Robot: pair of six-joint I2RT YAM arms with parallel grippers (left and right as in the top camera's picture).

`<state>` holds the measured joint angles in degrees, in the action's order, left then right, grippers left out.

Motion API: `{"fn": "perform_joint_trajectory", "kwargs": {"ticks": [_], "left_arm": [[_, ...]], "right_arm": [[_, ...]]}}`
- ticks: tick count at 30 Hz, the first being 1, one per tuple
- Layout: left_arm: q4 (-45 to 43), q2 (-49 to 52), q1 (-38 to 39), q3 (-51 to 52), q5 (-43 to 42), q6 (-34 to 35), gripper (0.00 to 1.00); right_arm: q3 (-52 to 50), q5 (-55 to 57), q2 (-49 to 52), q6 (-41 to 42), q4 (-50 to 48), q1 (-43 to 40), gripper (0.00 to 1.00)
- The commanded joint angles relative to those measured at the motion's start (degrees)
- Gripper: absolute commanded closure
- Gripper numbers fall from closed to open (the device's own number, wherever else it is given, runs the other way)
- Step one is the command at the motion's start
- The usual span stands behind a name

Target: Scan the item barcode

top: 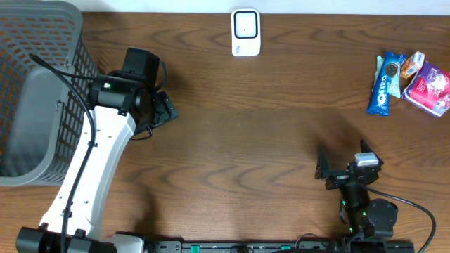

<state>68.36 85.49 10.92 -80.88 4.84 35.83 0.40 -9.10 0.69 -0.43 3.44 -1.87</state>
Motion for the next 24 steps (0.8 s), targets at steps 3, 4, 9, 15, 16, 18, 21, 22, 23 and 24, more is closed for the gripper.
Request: {"fn": "perform_joint_trajectory", "kwargs": {"ticks": [3, 4, 9, 15, 16, 18, 21, 22, 23, 24], "left_arm": [[0.2, 0.1, -0.2, 0.0, 0.3, 0.3, 0.02], [0.2, 0.1, -0.2, 0.0, 0.3, 0.3, 0.02], [0.2, 0.1, -0.2, 0.0, 0.3, 0.3, 0.02], [0.2, 0.1, -0.2, 0.0, 0.3, 0.3, 0.02], [0.2, 0.1, -0.2, 0.0, 0.3, 0.3, 0.02], [0.2, 0.1, -0.2, 0.0, 0.3, 0.3, 0.02], [0.2, 0.1, -0.2, 0.0, 0.3, 0.3, 0.02], [0.2, 0.1, -0.2, 0.0, 0.3, 0.3, 0.02], [0.2, 0.1, -0.2, 0.0, 0.3, 0.3, 0.02], [0.2, 0.1, -0.2, 0.0, 0.3, 0.3, 0.02]], "right_arm": [[-0.1, 2.4, -0.4, 1.0, 0.6, 1.3, 0.01], [-0.1, 2.6, -0.4, 1.0, 0.6, 1.3, 0.01], [-0.1, 2.8, -0.4, 1.0, 0.6, 1.4, 0.01], [-0.1, 4.8, -0.4, 1.0, 0.7, 1.6, 0.01], [-0.1, 5.2, -0.4, 1.0, 0.9, 1.7, 0.01], [-0.1, 6.6, -0.4, 1.0, 1.0, 2.2, 0.01], [-0.1, 7.5, -0.4, 1.0, 1.1, 3.1, 0.01], [-0.1, 7.5, -0.4, 1.0, 1.1, 3.5, 0.01], [-0.1, 7.5, -0.4, 1.0, 1.1, 3.7, 0.01], [-0.1, 7.5, -0.4, 1.0, 1.1, 3.8, 0.01]]}}
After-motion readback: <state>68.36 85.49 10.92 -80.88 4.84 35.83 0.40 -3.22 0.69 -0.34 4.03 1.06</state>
